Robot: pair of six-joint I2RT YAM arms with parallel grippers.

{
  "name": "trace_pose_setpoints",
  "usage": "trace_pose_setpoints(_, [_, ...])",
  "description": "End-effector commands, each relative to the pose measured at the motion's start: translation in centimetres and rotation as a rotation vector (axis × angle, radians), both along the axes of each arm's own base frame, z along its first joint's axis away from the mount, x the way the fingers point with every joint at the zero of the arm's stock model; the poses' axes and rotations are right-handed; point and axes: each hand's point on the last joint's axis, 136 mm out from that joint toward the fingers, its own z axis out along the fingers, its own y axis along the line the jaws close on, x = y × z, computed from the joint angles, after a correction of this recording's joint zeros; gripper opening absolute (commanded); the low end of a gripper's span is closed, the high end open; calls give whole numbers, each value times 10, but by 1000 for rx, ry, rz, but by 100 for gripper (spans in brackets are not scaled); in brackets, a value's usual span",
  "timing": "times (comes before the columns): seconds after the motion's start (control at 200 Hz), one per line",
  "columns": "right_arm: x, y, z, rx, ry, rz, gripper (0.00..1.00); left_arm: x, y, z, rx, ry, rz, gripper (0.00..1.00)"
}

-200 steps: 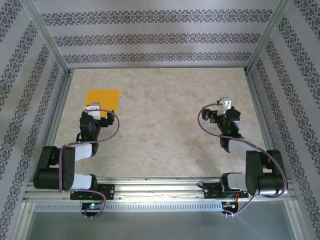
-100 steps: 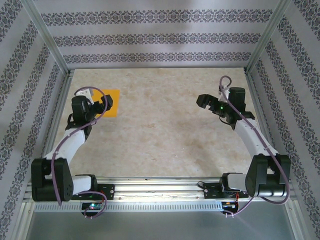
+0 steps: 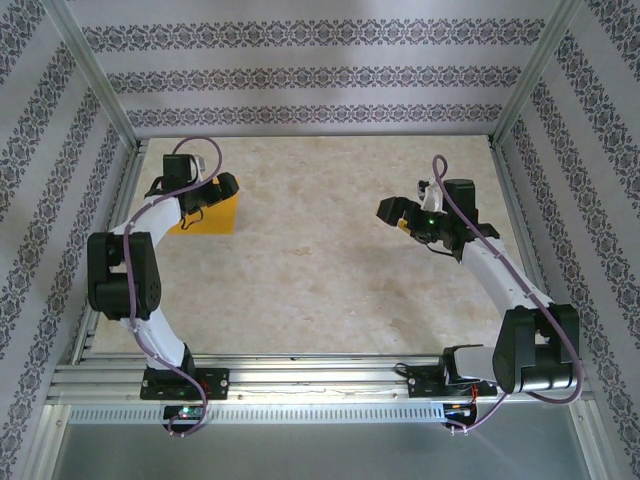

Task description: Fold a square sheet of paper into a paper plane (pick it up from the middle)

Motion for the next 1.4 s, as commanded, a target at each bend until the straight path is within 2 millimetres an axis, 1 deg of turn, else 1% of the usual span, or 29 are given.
trace_pose_setpoints(0.0, [-11,4,-6,-1,25,-6,98,-7,6,-29,22,126,-9,100])
trace_pose_setpoints(0.09, [-12,4,-8,3,28,-13,98,-6,8,-44,31,174,-8,100])
trace_pose_setpoints(0.255, [-14,8,-10,14,37,-11,98,-6,7,-61,19,204,-15,100])
trace_pose_setpoints(0.39, [-14,12,-15,32,56,-14,98,-10,1,-73,-11,248,-29,100])
trace_pose_setpoints(0.535, [-16,13,-22,50,98,-40,98,-26,4,-91,-15,333,12,100])
trace_pose_setpoints(0.625, [-20,8,-33,32,143,-69,98,-38,1,-102,-38,381,21,100])
trace_pose_setpoints(0.699, [-25,1,-46,-2,193,-110,98,-49,0,-110,-67,426,54,100])
trace_pose_setpoints(0.799, [-36,1,-53,-33,239,-90,98,-64,-5,-120,-110,481,91,100])
trace_pose_setpoints(0.874, [-44,-3,-61,-74,276,-98,98,-73,-13,-122,-133,497,85,100])
trace_pose_setpoints(0.989, [-53,-5,-62,-102,287,-79,98,-84,-28,-114,-159,485,62,100])
trace_pose_setpoints(1.094, [-58,-6,-59,-104,278,-73,98,-103,-41,-110,-166,502,38,100])
trace_pose_setpoints(1.219, [-62,-5,-58,-111,264,-49,98,-125,-51,-102,-148,502,18,100])
trace_pose_setpoints(1.324, [-70,-5,-57,-112,265,-25,98,-142,-59,-100,-147,495,-12,100])
trace_pose_setpoints(1.399, [-75,-7,-57,-107,262,-28,98,-154,-63,-102,-163,503,-15,100])
